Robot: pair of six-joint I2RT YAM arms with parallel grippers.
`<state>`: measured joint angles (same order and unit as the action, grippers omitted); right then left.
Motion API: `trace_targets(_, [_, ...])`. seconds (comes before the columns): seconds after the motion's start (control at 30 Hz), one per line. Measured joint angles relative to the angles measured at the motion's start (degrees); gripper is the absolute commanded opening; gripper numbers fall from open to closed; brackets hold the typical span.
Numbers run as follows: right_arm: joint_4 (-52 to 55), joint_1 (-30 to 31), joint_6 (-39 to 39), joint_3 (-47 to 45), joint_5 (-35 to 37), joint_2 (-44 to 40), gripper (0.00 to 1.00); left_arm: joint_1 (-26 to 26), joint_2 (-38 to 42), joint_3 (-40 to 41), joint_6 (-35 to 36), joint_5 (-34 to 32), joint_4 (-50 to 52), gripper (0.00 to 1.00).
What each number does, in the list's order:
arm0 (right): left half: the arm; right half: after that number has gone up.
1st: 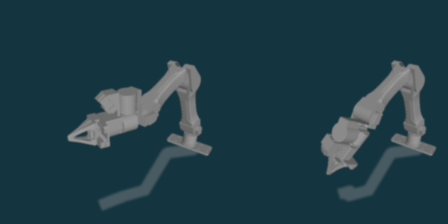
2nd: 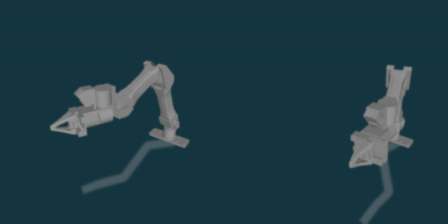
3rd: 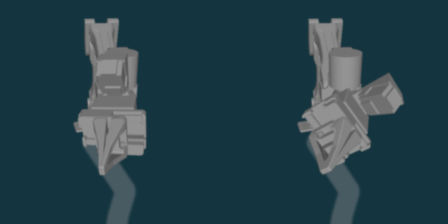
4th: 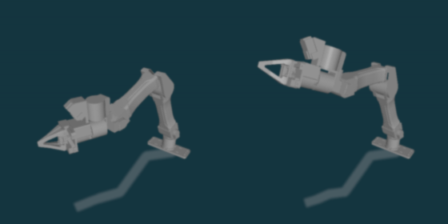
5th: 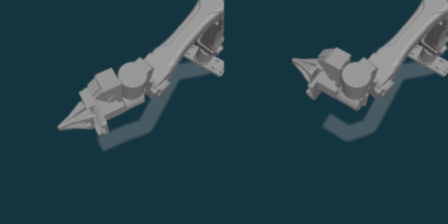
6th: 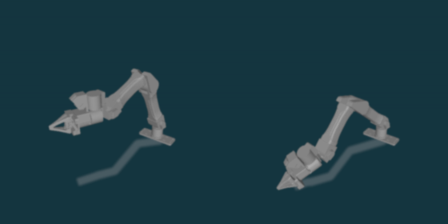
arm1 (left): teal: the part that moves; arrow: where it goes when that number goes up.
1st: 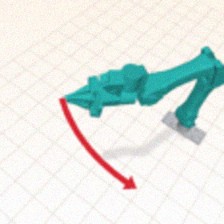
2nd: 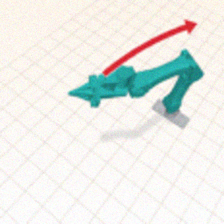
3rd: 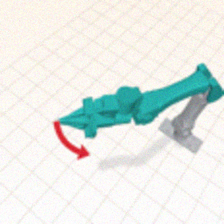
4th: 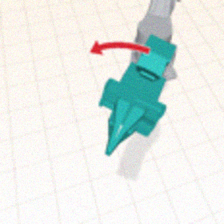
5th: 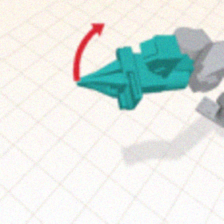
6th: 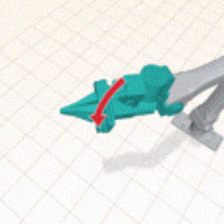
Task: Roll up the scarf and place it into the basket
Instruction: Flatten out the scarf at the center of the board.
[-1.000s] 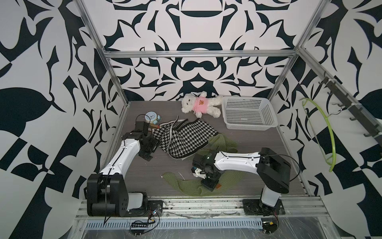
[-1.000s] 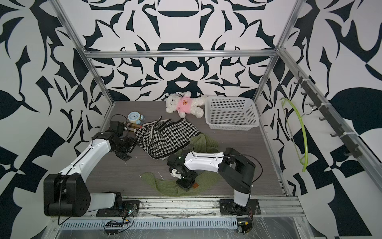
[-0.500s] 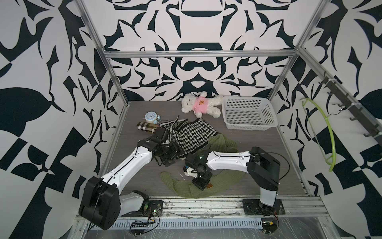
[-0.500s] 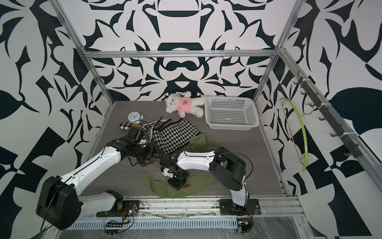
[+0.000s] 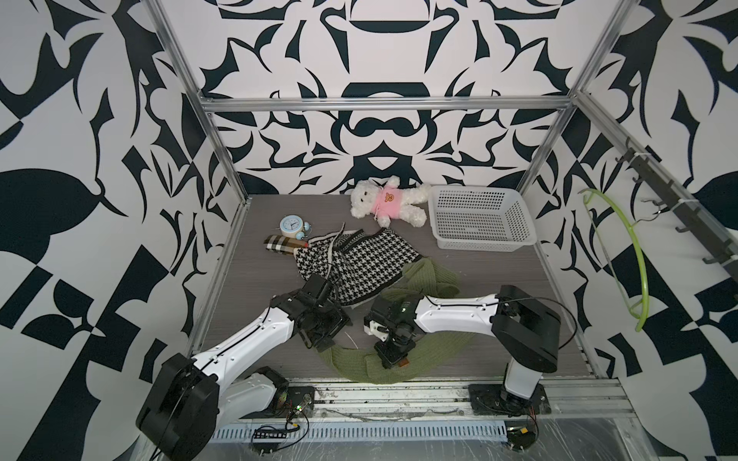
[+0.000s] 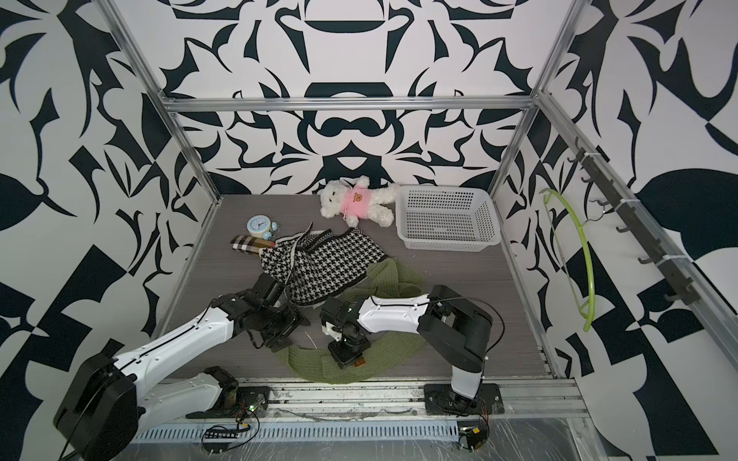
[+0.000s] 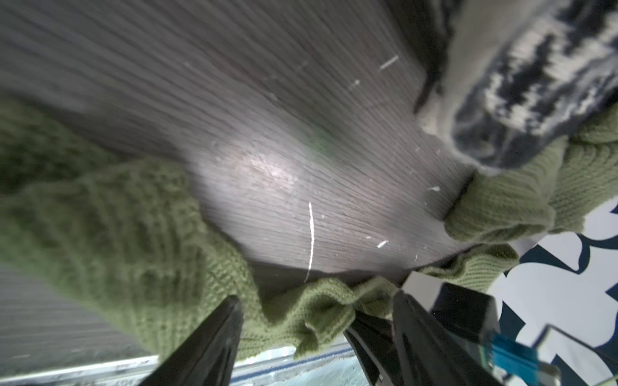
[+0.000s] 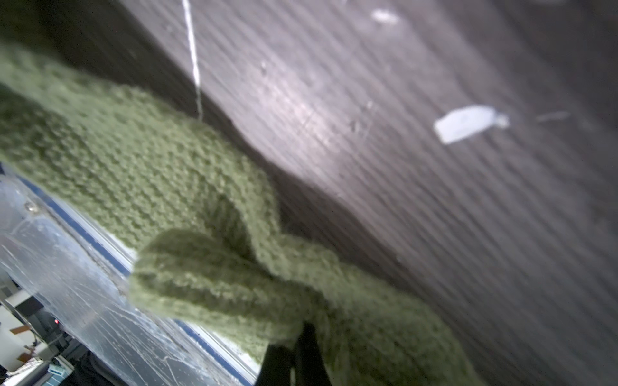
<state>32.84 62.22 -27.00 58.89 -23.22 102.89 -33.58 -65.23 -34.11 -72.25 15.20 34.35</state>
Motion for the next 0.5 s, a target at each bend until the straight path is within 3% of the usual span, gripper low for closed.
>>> trace_targets(0.27, [-1.55,-0.7,-1.81,-1.29,-0.2,-0.63,0.0,-3.32,-1.51,-0.15,0.02,-4.55,6.56,0.75])
trace_targets(0.5, [-5.55,-3.89,-1.77,-4.72,-1.16,-2.75,0.0,-3.52,6.78,-1.86,-0.28,-13.73,22.8,0.73])
